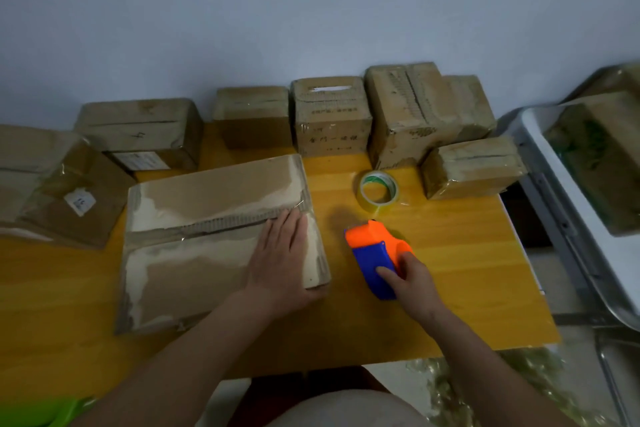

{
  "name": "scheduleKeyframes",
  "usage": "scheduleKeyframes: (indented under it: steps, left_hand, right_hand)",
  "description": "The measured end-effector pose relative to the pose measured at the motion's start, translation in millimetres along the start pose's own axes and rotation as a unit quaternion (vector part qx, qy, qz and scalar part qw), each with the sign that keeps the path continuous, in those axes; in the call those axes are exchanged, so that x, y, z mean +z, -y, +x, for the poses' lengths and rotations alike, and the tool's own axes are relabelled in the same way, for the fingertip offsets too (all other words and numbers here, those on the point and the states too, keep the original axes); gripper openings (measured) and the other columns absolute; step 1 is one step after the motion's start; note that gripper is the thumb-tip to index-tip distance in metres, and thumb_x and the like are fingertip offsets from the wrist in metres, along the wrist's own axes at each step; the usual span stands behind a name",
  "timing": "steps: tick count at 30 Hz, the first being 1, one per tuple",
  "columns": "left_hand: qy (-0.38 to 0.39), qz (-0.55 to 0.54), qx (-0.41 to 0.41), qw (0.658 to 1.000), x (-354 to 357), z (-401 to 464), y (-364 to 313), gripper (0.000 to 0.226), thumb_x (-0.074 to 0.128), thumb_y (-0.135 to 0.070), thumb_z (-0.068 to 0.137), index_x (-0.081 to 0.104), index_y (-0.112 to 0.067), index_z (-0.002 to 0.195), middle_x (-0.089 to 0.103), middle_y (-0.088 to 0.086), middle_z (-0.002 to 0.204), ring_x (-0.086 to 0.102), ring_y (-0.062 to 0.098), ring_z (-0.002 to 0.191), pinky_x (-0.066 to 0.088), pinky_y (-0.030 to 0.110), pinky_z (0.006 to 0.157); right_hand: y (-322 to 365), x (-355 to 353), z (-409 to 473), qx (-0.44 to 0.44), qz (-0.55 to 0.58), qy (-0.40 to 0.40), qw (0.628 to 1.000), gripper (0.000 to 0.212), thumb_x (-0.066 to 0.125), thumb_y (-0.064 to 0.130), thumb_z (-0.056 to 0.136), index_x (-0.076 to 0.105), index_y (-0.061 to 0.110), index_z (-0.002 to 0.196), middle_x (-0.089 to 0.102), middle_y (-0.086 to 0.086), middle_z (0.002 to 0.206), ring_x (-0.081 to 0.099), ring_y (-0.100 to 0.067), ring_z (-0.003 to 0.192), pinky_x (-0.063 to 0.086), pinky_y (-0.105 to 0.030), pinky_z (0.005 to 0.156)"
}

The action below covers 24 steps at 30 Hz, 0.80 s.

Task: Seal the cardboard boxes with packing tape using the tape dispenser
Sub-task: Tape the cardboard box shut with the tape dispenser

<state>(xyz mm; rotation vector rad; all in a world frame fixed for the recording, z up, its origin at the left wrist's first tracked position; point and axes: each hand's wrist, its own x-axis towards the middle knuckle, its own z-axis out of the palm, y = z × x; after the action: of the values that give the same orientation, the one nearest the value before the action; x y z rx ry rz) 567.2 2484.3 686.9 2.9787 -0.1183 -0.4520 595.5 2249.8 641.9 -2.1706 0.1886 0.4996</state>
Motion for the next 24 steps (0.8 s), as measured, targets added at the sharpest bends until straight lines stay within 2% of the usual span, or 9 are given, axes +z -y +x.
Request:
scheduleKeyframes:
  steps: [2,4,5,7,10,13,15,19,24]
  left_hand:
    - [0.061,-0.059,-0.010,0.996,-26,1,-3,0.128,0.062,-0.078,0.066,-0.002,-0.012,0.154,-0.007,0.004,0.161,-0.007,0.022,0.148,0.000,0.038,0.121]
    - [0.054,-0.214,-0.041,0.974,-60,9,-5,0.097,0.066,-0.062,0.078,0.024,-0.016,0.152,0.017,0.003,0.158,0.016,0.020,0.145,0.020,0.034,0.115]
    - [0.027,-0.285,-0.053,0.957,-75,14,-6,0.078,0.064,-0.051,0.086,0.034,-0.017,0.148,0.027,0.003,0.155,0.025,0.019,0.141,0.026,0.033,0.110]
    - [0.017,-0.357,-0.057,0.932,-95,28,-6,0.057,0.057,-0.036,0.095,0.039,-0.017,0.146,0.036,0.003,0.151,0.037,0.018,0.133,0.033,0.034,0.104]
    - [0.102,-0.431,-0.044,0.896,-105,44,-7,0.038,0.050,-0.032,0.099,0.054,-0.020,0.135,0.051,0.002,0.141,0.048,0.018,0.125,0.039,0.037,0.104]
    - [0.143,-0.454,-0.012,0.879,-106,48,-2,0.033,0.054,-0.040,0.094,0.068,-0.022,0.118,0.066,-0.001,0.122,0.057,0.015,0.116,0.041,0.041,0.106]
    - [0.147,-0.479,0.005,0.865,-104,49,2,0.031,0.052,-0.035,0.095,0.070,-0.019,0.116,0.069,-0.001,0.117,0.061,0.013,0.112,0.042,0.041,0.107]
    - [0.159,-0.512,0.006,0.844,-102,52,9,0.044,0.055,-0.044,0.080,0.071,-0.019,0.113,0.071,-0.001,0.114,0.063,0.015,0.112,0.045,0.038,0.102]
    - [0.165,-0.605,-0.063,0.776,-97,61,14,0.016,0.066,-0.019,0.090,0.070,-0.009,0.103,0.072,0.011,0.107,0.068,0.018,0.100,0.054,0.025,0.087]
  right_hand:
    - [13,-13,-5,-0.028,0.109,0.053,0.992,0.018,0.065,0.012,0.090,0.054,-0.002,0.087,0.057,-0.020,0.078,0.052,-0.022,0.072,0.040,-0.025,0.060]
    - [26,-19,-10,-0.052,0.175,0.093,0.979,0.019,0.063,0.007,0.090,0.057,-0.007,0.100,0.063,-0.028,0.096,0.060,-0.027,0.083,0.049,-0.033,0.071]
    - [32,-21,-13,-0.061,0.188,0.106,0.975,0.019,0.062,0.006,0.090,0.057,-0.007,0.102,0.065,-0.026,0.100,0.063,-0.027,0.086,0.051,-0.035,0.074]
    - [43,-22,-20,-0.075,0.209,0.114,0.968,0.017,0.061,0.004,0.090,0.059,-0.005,0.104,0.068,-0.021,0.101,0.066,-0.024,0.089,0.054,-0.033,0.076]
    - [53,-25,-28,-0.076,0.217,0.123,0.965,0.017,0.061,0.003,0.090,0.060,-0.004,0.105,0.070,-0.015,0.098,0.068,-0.021,0.087,0.055,-0.028,0.073]
    - [56,-27,-33,-0.074,0.213,0.128,0.966,0.017,0.060,0.002,0.090,0.058,-0.008,0.103,0.068,-0.019,0.094,0.066,-0.023,0.083,0.054,-0.030,0.071]
    - [60,-29,-36,-0.069,0.216,0.128,0.965,0.015,0.060,0.002,0.090,0.058,-0.008,0.100,0.069,-0.011,0.087,0.067,-0.018,0.079,0.052,-0.026,0.068]
    - [70,-32,-41,-0.051,0.226,0.141,0.962,0.025,0.062,0.010,0.089,0.054,-0.013,0.095,0.068,-0.006,0.081,0.066,-0.016,0.074,0.051,-0.023,0.063]
    - [85,-28,-44,-0.015,0.228,0.145,0.963,0.034,0.066,0.022,0.085,0.056,-0.009,0.096,0.066,-0.009,0.080,0.065,-0.017,0.071,0.051,-0.025,0.063]
